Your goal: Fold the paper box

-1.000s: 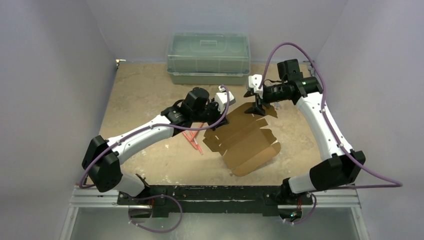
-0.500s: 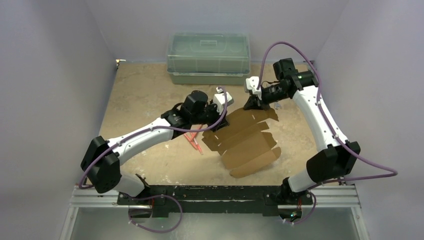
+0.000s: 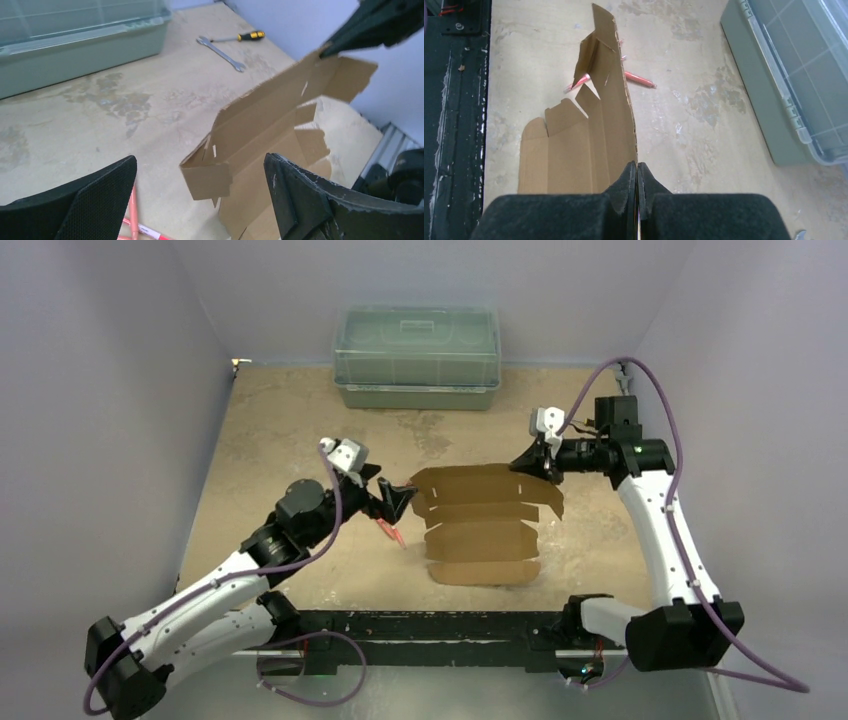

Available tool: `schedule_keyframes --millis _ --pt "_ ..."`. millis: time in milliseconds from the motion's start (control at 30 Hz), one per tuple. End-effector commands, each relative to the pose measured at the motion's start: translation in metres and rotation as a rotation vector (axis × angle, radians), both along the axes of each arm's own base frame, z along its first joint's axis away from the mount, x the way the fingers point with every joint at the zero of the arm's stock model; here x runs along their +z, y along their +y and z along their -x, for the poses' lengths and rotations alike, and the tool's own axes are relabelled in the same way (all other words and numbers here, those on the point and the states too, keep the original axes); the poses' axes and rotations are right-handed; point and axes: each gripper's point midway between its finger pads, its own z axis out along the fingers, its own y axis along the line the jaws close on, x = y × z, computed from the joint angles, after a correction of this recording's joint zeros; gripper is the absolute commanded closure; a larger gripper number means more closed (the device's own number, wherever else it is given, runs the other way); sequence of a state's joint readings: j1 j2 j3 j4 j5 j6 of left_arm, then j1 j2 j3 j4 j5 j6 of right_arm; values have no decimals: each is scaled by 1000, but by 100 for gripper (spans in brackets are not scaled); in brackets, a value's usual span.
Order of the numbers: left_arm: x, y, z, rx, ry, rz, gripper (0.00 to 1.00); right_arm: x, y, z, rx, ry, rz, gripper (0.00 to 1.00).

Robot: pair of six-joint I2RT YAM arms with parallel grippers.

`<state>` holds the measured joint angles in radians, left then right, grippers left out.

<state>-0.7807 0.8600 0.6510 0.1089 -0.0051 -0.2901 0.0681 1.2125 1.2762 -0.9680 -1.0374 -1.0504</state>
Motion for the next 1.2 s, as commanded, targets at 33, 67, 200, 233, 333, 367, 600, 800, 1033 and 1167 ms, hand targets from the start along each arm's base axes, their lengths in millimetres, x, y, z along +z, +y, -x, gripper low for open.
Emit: schedule_keyframes --millis 33,67,200,233,333,367,600,800,1033,1167 --pt "-8 25 -6 159 39 150 1 0 4 0 -39 7 -127 100" --pt "-14 24 -5 161 57 166 1 -1 3 0 -55 15 -138 100" --pt "-38 17 -2 146 111 246 1 -6 -1 -3 -90 49 -178 100" --pt "-41 14 -3 140 122 265 1 -7 -1 -4 -94 57 -186 100" --pt "-54 5 -6 121 153 258 2 -12 -7 -9 -135 85 -209 100" --pt "-59 3 -7 120 165 245 2 -13 -8 -9 -137 92 -217 100" --pt "-75 -6 -21 165 227 255 3 -20 -10 -11 -161 118 -237 100" --pt "-90 -13 -34 231 287 213 3 -22 -11 -14 -174 135 -256 100" --pt "-99 -20 -51 331 301 174 3 -23 -12 -14 -181 147 -271 100" --pt "-104 -26 -55 417 299 113 3 -23 -12 -15 -187 152 -276 100"
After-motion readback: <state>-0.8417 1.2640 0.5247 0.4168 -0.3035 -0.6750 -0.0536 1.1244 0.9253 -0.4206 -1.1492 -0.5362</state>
